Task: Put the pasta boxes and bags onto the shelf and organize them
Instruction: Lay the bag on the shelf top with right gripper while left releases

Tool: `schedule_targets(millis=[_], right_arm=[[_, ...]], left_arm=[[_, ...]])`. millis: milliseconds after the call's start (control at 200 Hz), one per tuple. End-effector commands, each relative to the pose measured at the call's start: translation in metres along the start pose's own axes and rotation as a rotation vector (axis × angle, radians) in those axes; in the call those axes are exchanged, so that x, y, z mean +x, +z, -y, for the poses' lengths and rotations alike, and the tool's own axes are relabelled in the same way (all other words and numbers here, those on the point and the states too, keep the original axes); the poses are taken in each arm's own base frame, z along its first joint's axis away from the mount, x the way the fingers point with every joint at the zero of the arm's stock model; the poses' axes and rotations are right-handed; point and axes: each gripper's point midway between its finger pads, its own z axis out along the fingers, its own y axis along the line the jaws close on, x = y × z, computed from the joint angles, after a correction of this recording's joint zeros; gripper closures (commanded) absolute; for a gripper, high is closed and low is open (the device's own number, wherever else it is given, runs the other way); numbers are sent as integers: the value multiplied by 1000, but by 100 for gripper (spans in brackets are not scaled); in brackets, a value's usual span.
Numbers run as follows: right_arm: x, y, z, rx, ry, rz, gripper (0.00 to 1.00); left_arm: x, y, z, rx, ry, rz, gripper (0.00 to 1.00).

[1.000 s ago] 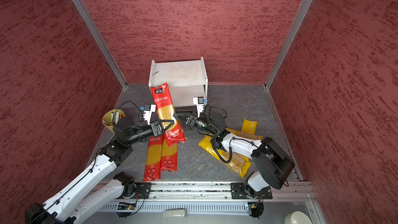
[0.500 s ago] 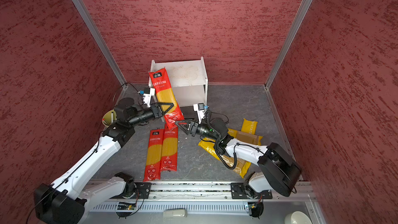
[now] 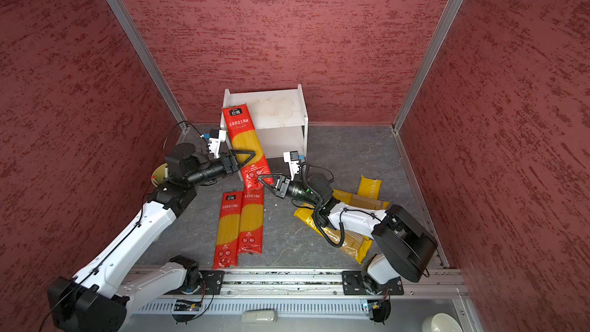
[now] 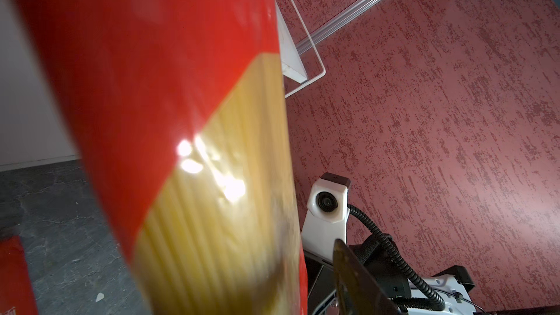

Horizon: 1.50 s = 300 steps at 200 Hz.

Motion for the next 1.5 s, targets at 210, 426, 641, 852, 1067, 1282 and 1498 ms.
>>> schedule_targets(millis=[210,426,641,852,1067,1282,1498], right_arm=[[-92,21,-60,-34,17,302,87],[-130,53,-56,89,83,366,88],[-139,88,-51,79,150,325,88],[-132,105,-45,68,175,270,87],[-127,120,-44,65,170,207,86],[-122,127,-38,72,180,172,86],[-120,123,-40,80,157,165,53]], left_arm=[[-18,-63,8,-29,34,164,27],[-11,-97,-41,-358,48,214,27],[7,-93,-55,-334,-32,196,28],[10,-92,-59,-334,-45,192,28],[11,-87,-62,-314,-65,189,28],[14,-87,-65,-319,-68,185,28],[16,-86,-68,-322,-72,181,29]])
